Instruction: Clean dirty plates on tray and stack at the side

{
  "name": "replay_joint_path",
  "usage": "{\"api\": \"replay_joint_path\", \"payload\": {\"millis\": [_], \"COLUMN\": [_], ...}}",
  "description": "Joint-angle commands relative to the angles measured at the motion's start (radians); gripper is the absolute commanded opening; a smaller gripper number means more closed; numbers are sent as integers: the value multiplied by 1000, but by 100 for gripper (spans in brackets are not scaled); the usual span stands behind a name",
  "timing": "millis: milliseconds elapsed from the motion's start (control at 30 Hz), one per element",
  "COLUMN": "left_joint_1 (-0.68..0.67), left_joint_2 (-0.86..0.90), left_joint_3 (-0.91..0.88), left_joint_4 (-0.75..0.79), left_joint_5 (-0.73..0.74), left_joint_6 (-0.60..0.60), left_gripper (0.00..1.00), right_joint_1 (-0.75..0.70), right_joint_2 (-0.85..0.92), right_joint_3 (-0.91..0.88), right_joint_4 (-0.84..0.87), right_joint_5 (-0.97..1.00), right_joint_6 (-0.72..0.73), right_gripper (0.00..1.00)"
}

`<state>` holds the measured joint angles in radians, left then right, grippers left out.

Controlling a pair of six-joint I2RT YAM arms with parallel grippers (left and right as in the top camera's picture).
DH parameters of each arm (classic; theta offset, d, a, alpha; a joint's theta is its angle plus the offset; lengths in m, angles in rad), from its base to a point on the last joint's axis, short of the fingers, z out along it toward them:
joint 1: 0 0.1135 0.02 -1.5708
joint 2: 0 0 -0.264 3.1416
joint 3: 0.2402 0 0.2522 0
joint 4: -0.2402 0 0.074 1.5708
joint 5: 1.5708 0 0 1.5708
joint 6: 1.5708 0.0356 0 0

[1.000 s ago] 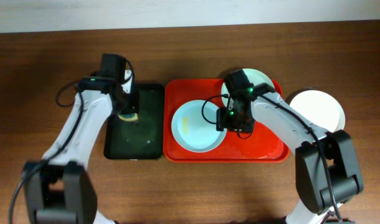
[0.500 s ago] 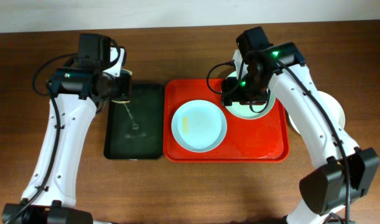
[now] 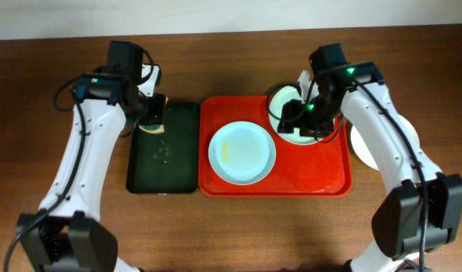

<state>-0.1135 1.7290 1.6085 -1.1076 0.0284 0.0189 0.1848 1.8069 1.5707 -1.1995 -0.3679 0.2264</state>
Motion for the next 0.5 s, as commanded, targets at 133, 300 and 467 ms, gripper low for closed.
{"api": "replay_joint_path", "payload": {"millis": [133,300,467], "left_joint_1": [4,-11,-17], "left_joint_2": [44,46,46], "left_joint_3": [16,14,13], "left_joint_4": [-9,-9,-9], "left_joint_5": [40,43,43], "left_joint_6": [-7,-7,-7], "left_gripper": [0,0,0], "right_joint_1": [6,28,83], "right_joint_2": [-18,-18,-18], "right_joint_3": [-323,-478,-525], "right_joint_4": [342,558,649], "right_joint_5": [-51,-51,-40], "right_joint_6": [9,63,66], "right_gripper": [36,36,37]}}
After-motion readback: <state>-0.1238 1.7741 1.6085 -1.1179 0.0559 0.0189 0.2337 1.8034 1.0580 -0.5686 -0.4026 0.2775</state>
